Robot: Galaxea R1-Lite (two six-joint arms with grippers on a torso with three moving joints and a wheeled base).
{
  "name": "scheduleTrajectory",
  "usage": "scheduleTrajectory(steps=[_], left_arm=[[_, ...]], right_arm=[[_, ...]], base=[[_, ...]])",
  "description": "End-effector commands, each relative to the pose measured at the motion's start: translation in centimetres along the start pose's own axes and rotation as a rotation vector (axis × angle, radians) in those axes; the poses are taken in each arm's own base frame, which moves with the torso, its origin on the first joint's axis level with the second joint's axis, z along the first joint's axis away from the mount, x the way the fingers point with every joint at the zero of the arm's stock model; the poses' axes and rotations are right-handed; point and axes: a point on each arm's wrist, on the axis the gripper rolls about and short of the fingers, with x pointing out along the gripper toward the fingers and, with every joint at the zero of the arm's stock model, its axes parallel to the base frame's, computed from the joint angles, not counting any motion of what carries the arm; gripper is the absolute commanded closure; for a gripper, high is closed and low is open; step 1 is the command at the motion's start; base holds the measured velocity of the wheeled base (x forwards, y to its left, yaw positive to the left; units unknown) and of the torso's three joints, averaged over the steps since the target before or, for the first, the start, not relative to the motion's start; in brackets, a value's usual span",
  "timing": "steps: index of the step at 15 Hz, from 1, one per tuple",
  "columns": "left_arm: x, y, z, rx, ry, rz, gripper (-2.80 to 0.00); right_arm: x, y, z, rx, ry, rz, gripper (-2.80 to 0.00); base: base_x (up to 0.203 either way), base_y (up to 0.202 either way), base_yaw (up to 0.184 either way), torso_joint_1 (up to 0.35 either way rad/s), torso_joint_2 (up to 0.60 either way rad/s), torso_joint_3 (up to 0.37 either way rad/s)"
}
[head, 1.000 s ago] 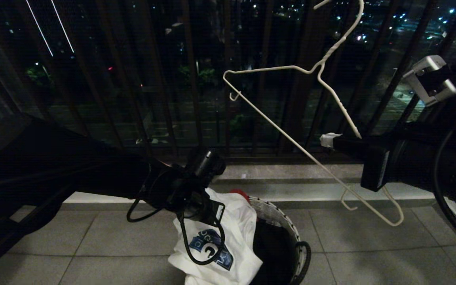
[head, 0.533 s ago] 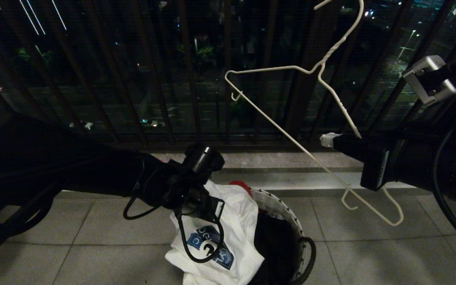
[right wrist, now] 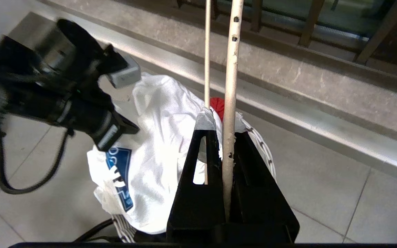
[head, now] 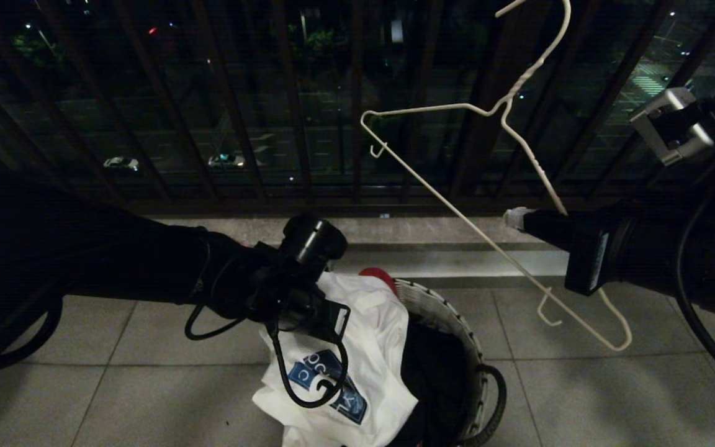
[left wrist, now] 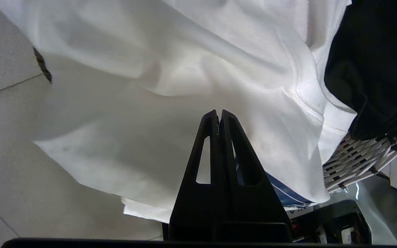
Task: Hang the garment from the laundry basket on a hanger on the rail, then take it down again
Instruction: Pick up clothes from the basket
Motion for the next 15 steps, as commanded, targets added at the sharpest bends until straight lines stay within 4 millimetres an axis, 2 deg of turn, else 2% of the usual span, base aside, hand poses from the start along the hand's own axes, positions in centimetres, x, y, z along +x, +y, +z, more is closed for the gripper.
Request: scheduleTrajectory(steps=[1,6,10,11,13,15], left_arm=[[-1.3,0.1,0.1,0.005,-0.020,-0.007,0.00],[-2.9,-1.3,-0.5,0.072,-0.043,-0.050,0.00],[-1.1,-2.5,-1.5,0.084,0.006,-0.017,0.00],[-0.7,-2.7,-1.8,0.076,0.015,0.005,-2.80],[-0.5,-2.9,-2.5,0.078,0.028,0.012,-2.80],[0.0,-3.6,-2.0,0.070,-0.056,-0.016,-2.80]], right_arm=[[0.0,0.0,0.1,0.000,-0.004,-0.001,0.00],[0.6,-0.1,-0.5,-0.002,0.022,-0.004,0.00],[0.6,0.0,-0.4,-0.003,0.021,-0.003,0.00],[0.7,0.0,-0.5,-0.003,0.024,-0.003,0.00],[0.9,0.0,-0.7,-0.005,0.032,-0.001,0.00],[0.9,0.0,-0.8,-0.007,0.036,-0.002,0.00]], base=[[0.000,0.000,0.000,-0.002,0.00,-0.113],[0.000,0.000,0.000,0.001,0.00,-0.017],[0.000,0.000,0.000,0.000,0.00,0.000],[0.000,0.000,0.000,0.000,0.00,0.000],[0.000,0.000,0.000,0.000,0.00,0.000],[0.000,0.000,0.000,0.000,0.00,0.000]])
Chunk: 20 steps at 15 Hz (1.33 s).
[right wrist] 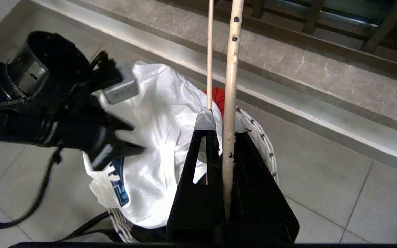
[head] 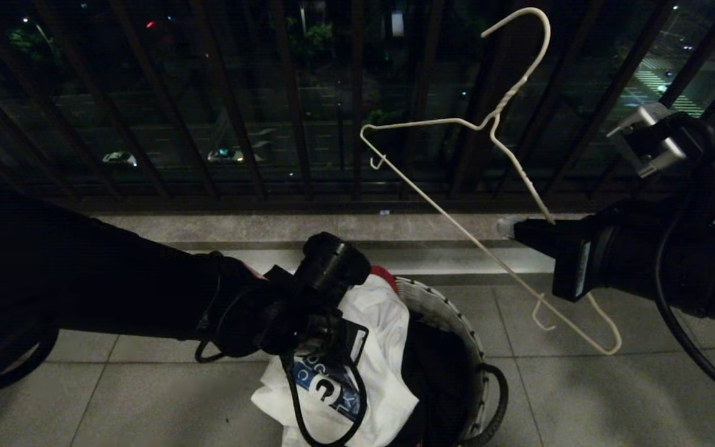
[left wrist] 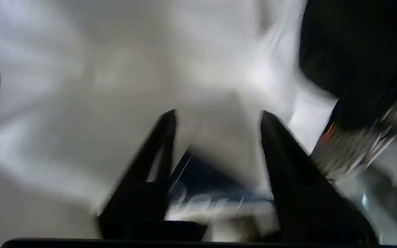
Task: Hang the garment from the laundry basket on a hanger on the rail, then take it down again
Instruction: Pick up clothes from the basket
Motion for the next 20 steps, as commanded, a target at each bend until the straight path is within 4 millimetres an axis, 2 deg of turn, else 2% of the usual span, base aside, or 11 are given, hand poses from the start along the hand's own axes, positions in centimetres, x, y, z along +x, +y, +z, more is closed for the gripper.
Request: scheduleTrajectory(steps=[1,3,6,10,11,16,20], left_arm=[[0.7,-0.8,0.0,0.005,-0.038,-0.018,-2.80],[1.8,-1.4,0.0,0.028,-0.052,-0.004,-2.80],[4.2,-1.6,-0.8,0.065,-0.035,0.134,-2.80],[4.6,-1.4,-1.2,0.067,-0.036,0.163,-2.80],[4.5,-1.5,-1.1,0.064,-0.047,0.162,0.00],[4.1,-1.2,-1.3,0.069,-0.053,0.184,0.00],[2.1,0.0,-1.9,0.019,-0.075,0.254,0.00]], right_arm=[[0.1,0.0,-0.1,-0.001,0.001,0.000,0.00],[0.1,0.0,-0.1,-0.001,0.003,0.001,0.00],[0.2,0.0,-0.1,-0.001,0.003,0.002,0.00],[0.2,0.0,-0.1,-0.001,0.006,0.000,0.00],[0.2,0.0,-0.2,-0.001,0.008,0.002,0.00],[0.2,0.0,-0.2,-0.001,0.008,0.000,0.00],[0.2,0.0,-0.1,-0.001,0.006,0.000,0.00]], base=[[0.000,0.000,0.000,0.000,0.00,0.000],[0.000,0.000,0.000,0.000,0.00,0.000],[0.000,0.000,0.000,0.000,0.00,0.000],[0.000,0.000,0.000,0.000,0.00,0.000],[0.000,0.000,0.000,0.000,0.00,0.000],[0.000,0.000,0.000,0.000,0.00,0.000],[0.000,0.000,0.000,0.000,0.00,0.000]])
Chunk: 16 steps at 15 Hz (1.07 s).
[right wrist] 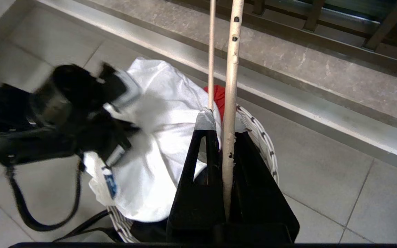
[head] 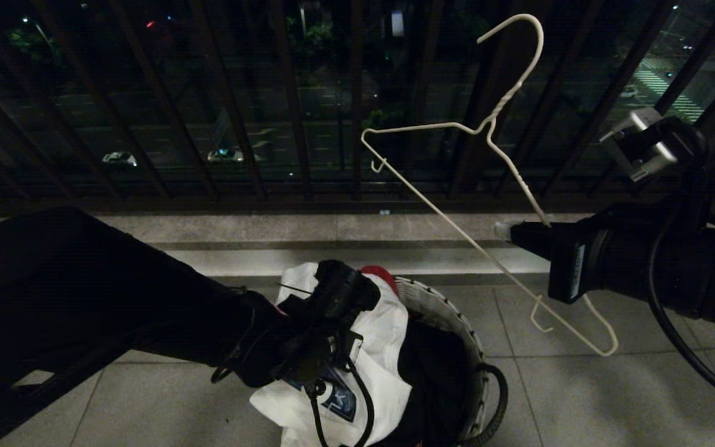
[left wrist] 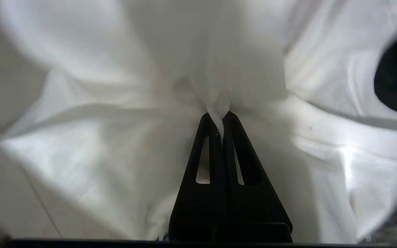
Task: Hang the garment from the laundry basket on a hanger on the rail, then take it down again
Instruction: Pick up clothes from the basket
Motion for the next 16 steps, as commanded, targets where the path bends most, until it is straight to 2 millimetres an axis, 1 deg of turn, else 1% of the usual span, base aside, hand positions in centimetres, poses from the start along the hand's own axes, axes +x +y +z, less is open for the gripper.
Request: scheduleTrajectory(steps=[1,3,4,5,6,8,9,10,12,14,16], left_arm=[[-1.2,0.9,0.1,-0.044,-0.028,0.027,0.00],[-3.7,2.3,0.4,-0.083,-0.073,0.035,0.00],[-5.0,3.1,0.3,-0.096,-0.090,0.035,0.00],[-6.0,3.7,-0.4,-0.098,-0.088,0.036,0.00],[-6.5,4.2,-1.5,-0.088,-0.067,0.038,0.00],[-6.4,4.6,-4.2,-0.067,0.004,0.047,0.00],[-6.2,4.6,-5.3,-0.093,0.041,0.055,0.00],[-5.9,4.6,-6.3,-0.118,0.071,0.063,0.00],[-5.3,4.0,-8.1,-0.101,0.132,0.067,0.00],[-4.6,3.3,-8.8,-0.106,0.162,0.070,0.00],[-4.0,2.8,-8.1,-0.136,0.113,0.055,0.00]], right_arm=[[0.0,0.0,0.0,-0.001,-0.003,0.000,0.00],[0.0,0.0,0.0,-0.002,-0.002,0.001,0.00],[0.2,0.0,-0.1,-0.002,0.003,0.000,0.00],[0.5,0.0,-0.2,-0.003,0.013,0.000,0.00],[0.6,0.0,-0.3,-0.003,0.017,-0.001,0.00],[0.6,0.0,-0.3,-0.003,0.019,-0.001,0.00],[0.6,0.0,-0.3,-0.003,0.018,-0.001,0.00],[0.6,0.0,-0.3,-0.003,0.019,-0.002,0.00],[0.7,0.0,-0.4,-0.003,0.019,0.000,0.00],[0.8,0.0,-0.4,-0.003,0.023,-0.001,0.00],[0.8,0.0,-0.4,-0.001,0.023,-0.002,0.00]], base=[[0.000,0.000,0.000,0.000,0.00,0.000],[0.000,0.000,0.000,0.000,0.00,0.000],[0.000,0.000,0.000,0.000,0.00,0.000],[0.000,0.000,0.000,0.000,0.00,0.000],[0.000,0.000,0.000,0.000,0.00,0.000],[0.000,0.000,0.000,0.000,0.00,0.000],[0.000,0.000,0.000,0.000,0.00,0.000],[0.000,0.000,0.000,0.000,0.00,0.000],[0.000,0.000,0.000,0.000,0.00,0.000],[0.000,0.000,0.000,0.000,0.00,0.000],[0.000,0.000,0.000,0.000,0.00,0.000]])
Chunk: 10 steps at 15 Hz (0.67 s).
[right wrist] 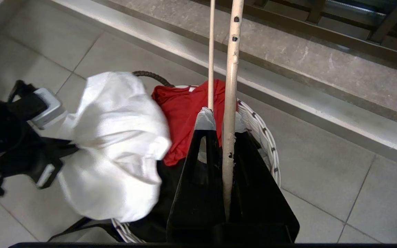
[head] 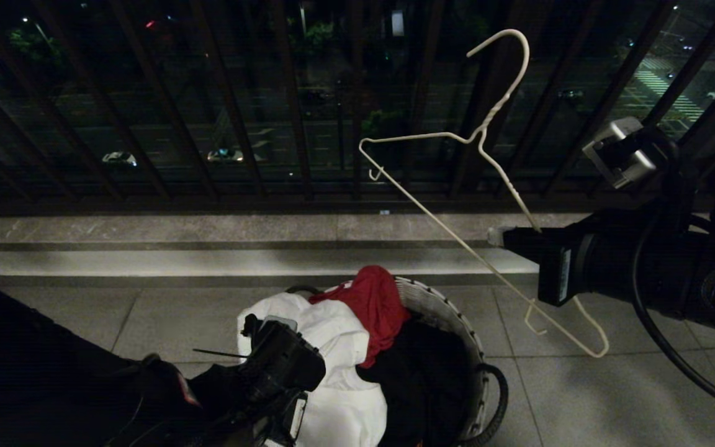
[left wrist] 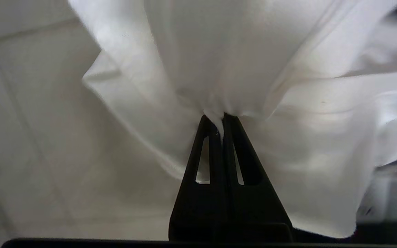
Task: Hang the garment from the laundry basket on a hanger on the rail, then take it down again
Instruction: Pick up clothes from the basket
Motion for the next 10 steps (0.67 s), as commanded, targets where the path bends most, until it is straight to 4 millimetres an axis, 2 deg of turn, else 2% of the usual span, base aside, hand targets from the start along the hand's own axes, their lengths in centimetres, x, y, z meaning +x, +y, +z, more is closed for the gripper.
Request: scheduleTrajectory(steps=[1,2,3,6,10], left_arm=[[0.9,-0.6,0.0,0.002,-0.010,-0.001,0.00],[1.0,-0.7,0.0,0.025,-0.015,-0.003,0.00],[1.1,-0.8,0.3,0.028,-0.020,-0.005,-2.80],[0.6,-1.0,1.3,0.027,-0.050,-0.015,-2.80],[-2.9,-0.2,4.3,0.016,-0.174,-0.058,-2.80]], right_arm=[[0.1,0.0,0.0,0.001,-0.002,-0.001,0.00],[0.1,0.0,0.0,0.001,-0.001,-0.001,0.00],[0.1,0.0,0.0,0.001,-0.001,-0.001,0.00],[0.0,0.0,0.0,0.001,-0.002,-0.001,0.00],[0.0,0.0,0.1,0.001,-0.005,-0.001,0.00]], base=[[0.000,0.000,0.000,0.000,0.00,0.000],[0.000,0.000,0.000,0.000,0.00,0.000],[0.000,0.000,0.000,0.000,0.00,0.000],[0.000,0.000,0.000,0.000,0.00,0.000],[0.000,0.000,0.000,0.000,0.00,0.000]])
